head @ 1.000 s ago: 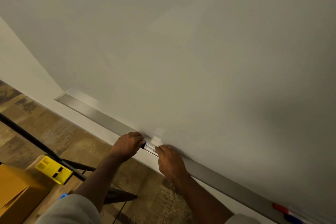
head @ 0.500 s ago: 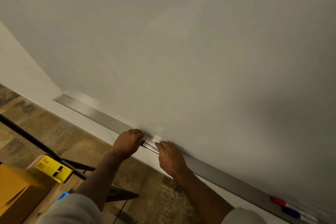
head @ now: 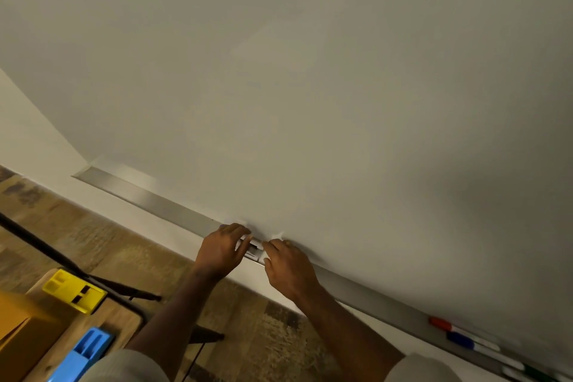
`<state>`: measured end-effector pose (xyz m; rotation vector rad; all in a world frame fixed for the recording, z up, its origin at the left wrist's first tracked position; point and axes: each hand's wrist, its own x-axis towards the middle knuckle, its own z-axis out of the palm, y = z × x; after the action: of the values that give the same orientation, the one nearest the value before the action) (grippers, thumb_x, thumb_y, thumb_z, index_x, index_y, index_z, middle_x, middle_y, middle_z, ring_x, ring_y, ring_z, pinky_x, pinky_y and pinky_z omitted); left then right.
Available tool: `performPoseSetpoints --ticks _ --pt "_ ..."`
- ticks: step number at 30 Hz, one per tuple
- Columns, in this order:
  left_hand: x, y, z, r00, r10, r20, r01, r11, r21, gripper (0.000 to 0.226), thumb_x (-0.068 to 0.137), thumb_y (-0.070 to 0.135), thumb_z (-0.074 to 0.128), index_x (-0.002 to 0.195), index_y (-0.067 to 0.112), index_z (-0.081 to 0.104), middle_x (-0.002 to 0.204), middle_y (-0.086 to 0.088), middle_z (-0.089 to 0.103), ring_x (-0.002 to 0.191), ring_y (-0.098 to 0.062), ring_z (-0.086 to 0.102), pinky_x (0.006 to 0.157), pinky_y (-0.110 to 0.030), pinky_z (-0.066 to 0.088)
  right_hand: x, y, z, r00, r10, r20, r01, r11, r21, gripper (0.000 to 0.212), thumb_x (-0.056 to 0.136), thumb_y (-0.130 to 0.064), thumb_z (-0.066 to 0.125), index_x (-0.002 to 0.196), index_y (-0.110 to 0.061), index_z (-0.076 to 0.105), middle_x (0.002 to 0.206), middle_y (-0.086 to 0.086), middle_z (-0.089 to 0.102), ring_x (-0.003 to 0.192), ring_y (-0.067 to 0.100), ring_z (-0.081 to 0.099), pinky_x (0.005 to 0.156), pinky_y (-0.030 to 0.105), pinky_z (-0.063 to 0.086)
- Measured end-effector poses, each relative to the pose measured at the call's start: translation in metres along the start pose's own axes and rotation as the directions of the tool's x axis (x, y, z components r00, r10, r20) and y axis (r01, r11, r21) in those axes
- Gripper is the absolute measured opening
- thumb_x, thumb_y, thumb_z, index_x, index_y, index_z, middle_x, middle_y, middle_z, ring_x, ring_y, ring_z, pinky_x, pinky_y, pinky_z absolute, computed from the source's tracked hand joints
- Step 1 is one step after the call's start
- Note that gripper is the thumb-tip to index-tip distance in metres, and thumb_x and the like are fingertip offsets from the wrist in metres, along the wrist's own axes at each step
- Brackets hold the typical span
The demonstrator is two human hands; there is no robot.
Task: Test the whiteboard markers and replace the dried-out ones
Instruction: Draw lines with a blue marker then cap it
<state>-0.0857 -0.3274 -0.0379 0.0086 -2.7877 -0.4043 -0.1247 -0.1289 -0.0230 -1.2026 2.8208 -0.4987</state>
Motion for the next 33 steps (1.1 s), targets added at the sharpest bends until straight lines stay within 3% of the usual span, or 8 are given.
performPoseSetpoints --ticks 2,6,9,21,24,28,31,33 --pt "-0.002 0.006 0.004 0.999 -0.007 0.044 0.007 1.0 0.008 0.031 0.097 0.04 0.05 0.106 0.02 0.072 0.104 0.004 0.074 0.088 -0.018 0.07 0.069 -0.028 0.055 -0.009 0.006 -0.007 1.0 0.003 0.006 -0.003 1.0 -0.01 0.036 0.097 -0.025 0.051 0.132 -0.015 0.055 0.124 0.006 0.064 0.11 0.025 0.062 0.089 0.036 0.053" --pt "-0.002 0.008 0.011 0.98 -0.022 0.199 0.004 0.996 0.088 0.029 0.095 0.039 0.06 0.114 0.021 0.071 0.118 0.0 0.072 0.108 -0.021 0.067 0.093 -0.037 0.054 -0.025 0.019 -0.011 1.0 -0.001 0.003 0.001 0.998 -0.057 0.038 0.096 -0.024 0.051 0.133 -0.015 0.056 0.12 0.005 0.065 0.107 0.025 0.063 0.088 0.037 0.054" --pt "0.0 0.006 0.014 0.962 -0.002 0.273 -0.037 0.99 0.137 0.034 0.097 0.043 0.055 0.121 0.023 0.068 0.125 0.001 0.068 0.119 -0.021 0.061 0.103 -0.039 0.047 -0.035 0.026 -0.012 1.0 0.003 0.01 -0.002 0.997 -0.079 0.039 0.096 -0.024 0.051 0.134 -0.015 0.056 0.119 0.004 0.065 0.106 0.024 0.064 0.086 0.035 0.055" --pt "-0.003 -0.008 0.018 0.946 -0.003 0.323 -0.047 0.988 0.147 0.038 0.098 0.051 0.045 0.111 0.025 0.068 0.111 0.004 0.066 0.107 -0.02 0.062 0.098 -0.038 0.046 -0.047 0.03 -0.008 0.998 0.008 -0.055 -0.015 0.992 -0.127 0.037 0.085 -0.023 0.067 0.122 -0.017 0.065 0.103 0.0 0.07 0.088 0.019 0.068 0.072 0.03 0.058" --pt "-0.005 -0.006 0.014 0.972 0.023 0.235 -0.055 0.99 0.129 0.054 0.096 0.057 0.031 0.109 0.023 0.071 0.109 0.002 0.07 0.104 -0.022 0.066 0.095 -0.039 0.049 -0.043 0.025 -0.012 0.993 -0.011 -0.114 -0.004 0.991 -0.131 0.04 0.089 -0.031 0.064 0.126 -0.016 0.064 0.112 0.001 0.071 0.097 0.02 0.069 0.08 0.031 0.058" --pt "-0.011 0.017 0.004 0.996 -0.032 0.086 0.022 0.993 0.117 0.062 0.099 0.061 0.027 0.116 0.019 0.069 0.117 -0.002 0.07 0.111 -0.025 0.065 0.097 -0.041 0.049 -0.043 0.02 -0.014 0.99 -0.03 -0.137 0.017 0.995 -0.101 0.059 0.099 -0.053 0.034 0.139 -0.013 0.054 0.136 0.005 0.061 0.121 0.022 0.061 0.101 0.032 0.049" --pt "-0.024 0.043 0.004 0.99 -0.113 0.079 0.105 0.99 0.097 0.072 0.1 0.066 0.019 0.133 0.017 0.059 0.138 -0.006 0.06 0.133 -0.029 0.05 0.112 -0.048 0.036 -0.05 0.019 -0.014 0.987 -0.09 -0.134 0.077 0.993 -0.092 0.066 0.101 -0.056 0.029 0.142 -0.009 0.05 0.143 0.008 0.056 0.132 0.022 0.054 0.112 0.033 0.037" --pt "-0.037 0.06 0.008 0.987 -0.118 0.109 0.107 0.99 0.095 0.077 0.099 0.067 0.016 0.148 0.015 0.044 0.156 -0.009 0.041 0.148 -0.03 0.03 0.12 -0.052 0.02 -0.059 0.021 -0.016 0.984 -0.109 -0.141 0.092 0.988 -0.123 0.068 0.101 -0.057 0.028 0.144 -0.008 0.048 0.145 0.008 0.054 0.136 0.022 0.05 0.116 0.034 0.029"
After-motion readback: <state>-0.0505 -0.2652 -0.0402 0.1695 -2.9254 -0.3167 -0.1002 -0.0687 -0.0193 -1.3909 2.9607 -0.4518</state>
